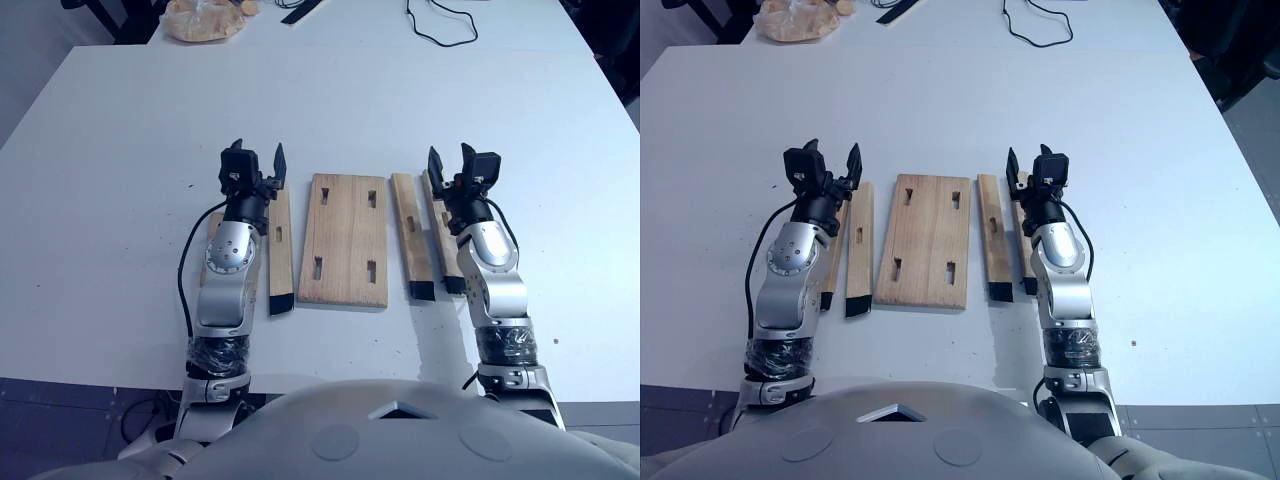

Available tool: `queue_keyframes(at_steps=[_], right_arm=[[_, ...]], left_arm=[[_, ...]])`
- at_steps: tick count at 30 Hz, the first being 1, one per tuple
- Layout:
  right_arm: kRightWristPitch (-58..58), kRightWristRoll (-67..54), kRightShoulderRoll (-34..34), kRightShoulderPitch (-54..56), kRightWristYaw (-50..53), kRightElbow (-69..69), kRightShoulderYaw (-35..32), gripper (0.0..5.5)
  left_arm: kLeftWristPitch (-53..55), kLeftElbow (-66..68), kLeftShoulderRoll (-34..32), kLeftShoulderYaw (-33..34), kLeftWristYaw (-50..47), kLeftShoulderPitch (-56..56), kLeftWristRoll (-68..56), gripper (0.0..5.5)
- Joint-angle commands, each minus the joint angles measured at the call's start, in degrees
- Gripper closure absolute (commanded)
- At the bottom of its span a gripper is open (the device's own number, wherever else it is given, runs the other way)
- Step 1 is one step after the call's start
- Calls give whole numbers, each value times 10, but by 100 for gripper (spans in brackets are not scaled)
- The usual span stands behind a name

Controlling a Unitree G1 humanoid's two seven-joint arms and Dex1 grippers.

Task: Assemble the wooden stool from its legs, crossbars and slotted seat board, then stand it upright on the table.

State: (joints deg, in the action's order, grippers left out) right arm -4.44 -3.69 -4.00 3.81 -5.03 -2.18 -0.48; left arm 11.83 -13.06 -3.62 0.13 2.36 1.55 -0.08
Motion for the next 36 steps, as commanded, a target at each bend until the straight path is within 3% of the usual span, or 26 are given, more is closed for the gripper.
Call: queue_keyframes(at_steps=[1,3,6,11,17,36], right_arm=[[0,0,2,6,2,0,-2,263],[1,0,2,6,2,1,-2,263],[1,0,2,7,1,2,-1,263],[0,-1,1,8,-1,4,-2,263],[2,-1,0,9,-1,5,-3,263],[-1,0,0,9,2,10,-2,263]], left_arm=[[7,5,2,5,-4,6,-3,200],[5,7,3,7,-4,7,-5,200],[3,7,5,9,-3,7,-7,246],[5,4,6,11,-5,6,-7,246],[10,3,2,13,-3,6,-7,169],[22,10,-2,7,-7,11,3,169]])
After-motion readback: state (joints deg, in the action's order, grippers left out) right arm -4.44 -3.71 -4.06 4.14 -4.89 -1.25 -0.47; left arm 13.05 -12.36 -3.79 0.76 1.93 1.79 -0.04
